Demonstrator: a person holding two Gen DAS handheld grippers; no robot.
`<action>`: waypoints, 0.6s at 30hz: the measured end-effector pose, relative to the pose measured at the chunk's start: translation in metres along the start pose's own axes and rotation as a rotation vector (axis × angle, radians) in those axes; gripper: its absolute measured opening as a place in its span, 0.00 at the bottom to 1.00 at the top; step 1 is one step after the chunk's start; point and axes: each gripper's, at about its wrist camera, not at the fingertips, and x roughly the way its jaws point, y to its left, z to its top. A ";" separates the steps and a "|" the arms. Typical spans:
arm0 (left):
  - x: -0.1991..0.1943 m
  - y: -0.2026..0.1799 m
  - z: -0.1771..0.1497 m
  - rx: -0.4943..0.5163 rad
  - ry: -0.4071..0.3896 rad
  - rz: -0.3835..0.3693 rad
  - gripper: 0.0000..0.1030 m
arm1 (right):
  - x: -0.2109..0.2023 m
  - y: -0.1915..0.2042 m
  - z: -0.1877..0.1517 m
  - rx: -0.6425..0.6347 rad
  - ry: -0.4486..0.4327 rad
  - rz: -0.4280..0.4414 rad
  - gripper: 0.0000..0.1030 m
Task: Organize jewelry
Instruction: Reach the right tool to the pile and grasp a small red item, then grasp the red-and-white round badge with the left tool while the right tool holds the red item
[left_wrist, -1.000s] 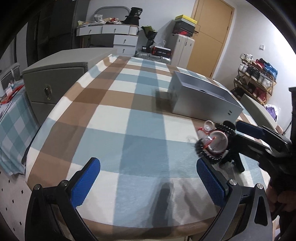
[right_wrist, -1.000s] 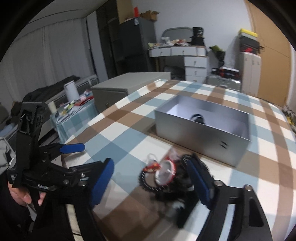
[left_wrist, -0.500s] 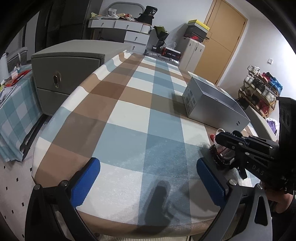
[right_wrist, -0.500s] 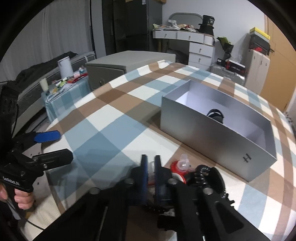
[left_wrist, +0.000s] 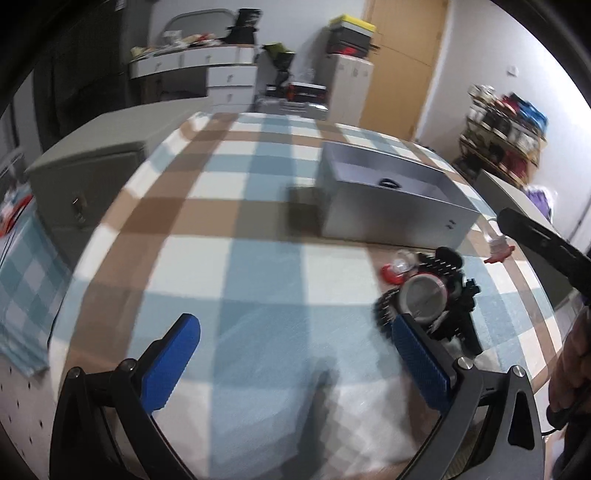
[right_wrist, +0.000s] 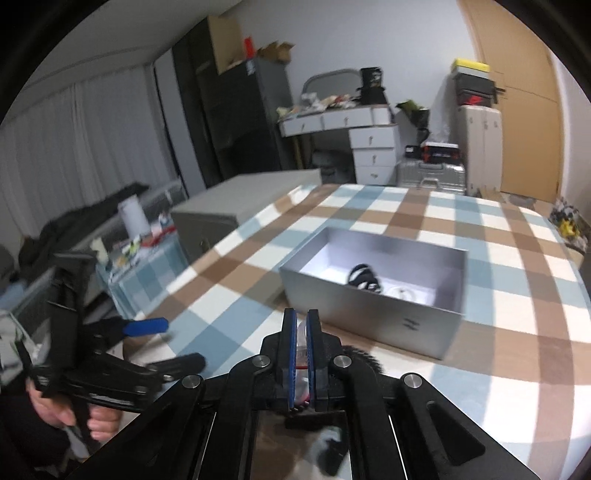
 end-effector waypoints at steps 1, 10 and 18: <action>0.004 -0.006 0.003 0.018 0.008 -0.026 0.99 | -0.004 -0.004 -0.001 0.009 -0.006 -0.005 0.04; 0.036 -0.034 0.023 0.075 0.111 -0.252 0.98 | -0.030 -0.031 -0.016 0.049 -0.030 -0.031 0.04; 0.048 -0.043 0.027 0.159 0.161 -0.320 0.90 | -0.034 -0.047 -0.023 0.083 -0.041 -0.020 0.04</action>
